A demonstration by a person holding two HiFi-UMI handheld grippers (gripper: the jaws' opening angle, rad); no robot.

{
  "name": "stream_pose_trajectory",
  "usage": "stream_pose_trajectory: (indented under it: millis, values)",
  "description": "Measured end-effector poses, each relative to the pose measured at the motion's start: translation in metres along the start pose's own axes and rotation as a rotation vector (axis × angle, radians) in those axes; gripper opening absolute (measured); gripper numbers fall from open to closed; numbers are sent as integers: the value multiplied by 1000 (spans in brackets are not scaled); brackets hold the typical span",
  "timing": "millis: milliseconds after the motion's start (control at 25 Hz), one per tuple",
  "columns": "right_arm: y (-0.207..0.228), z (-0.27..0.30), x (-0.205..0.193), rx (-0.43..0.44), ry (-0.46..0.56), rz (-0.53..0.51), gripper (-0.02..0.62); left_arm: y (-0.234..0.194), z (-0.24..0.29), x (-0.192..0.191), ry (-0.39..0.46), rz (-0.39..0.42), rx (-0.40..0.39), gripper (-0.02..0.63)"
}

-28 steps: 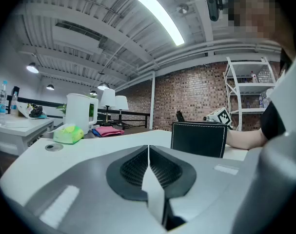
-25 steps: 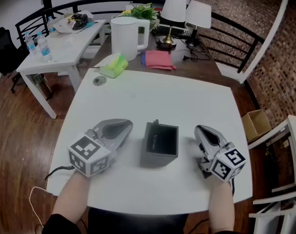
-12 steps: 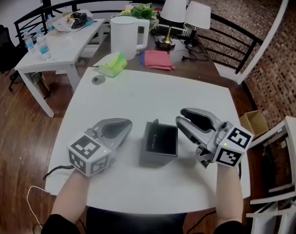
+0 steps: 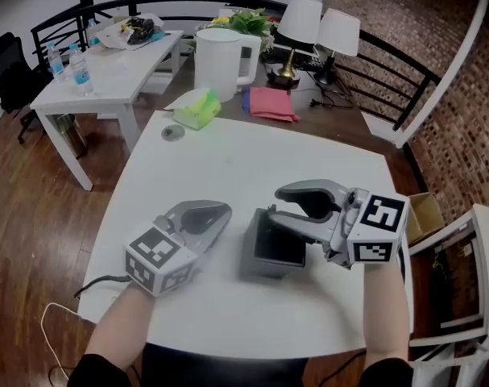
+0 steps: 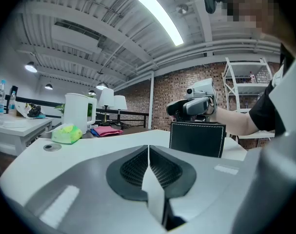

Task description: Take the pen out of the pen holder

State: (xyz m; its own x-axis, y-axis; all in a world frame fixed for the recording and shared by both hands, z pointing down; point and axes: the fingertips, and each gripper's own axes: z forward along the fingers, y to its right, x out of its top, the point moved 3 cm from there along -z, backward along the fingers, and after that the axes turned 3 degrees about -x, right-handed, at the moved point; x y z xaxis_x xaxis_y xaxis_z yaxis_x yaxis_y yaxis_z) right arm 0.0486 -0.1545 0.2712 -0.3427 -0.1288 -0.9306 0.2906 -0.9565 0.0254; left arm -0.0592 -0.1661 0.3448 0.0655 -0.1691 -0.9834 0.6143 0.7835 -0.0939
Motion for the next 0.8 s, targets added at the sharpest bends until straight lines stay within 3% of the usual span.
stream_pose_trajectory:
  millis: [360,800]
  values:
    - [-8,9,-6,48,-39,1,75,2,1,3,-5,14,-19,9]
    - [-8,-17,7,-2,104,39,54,-1,0,-4,-15,-4,-8,9]
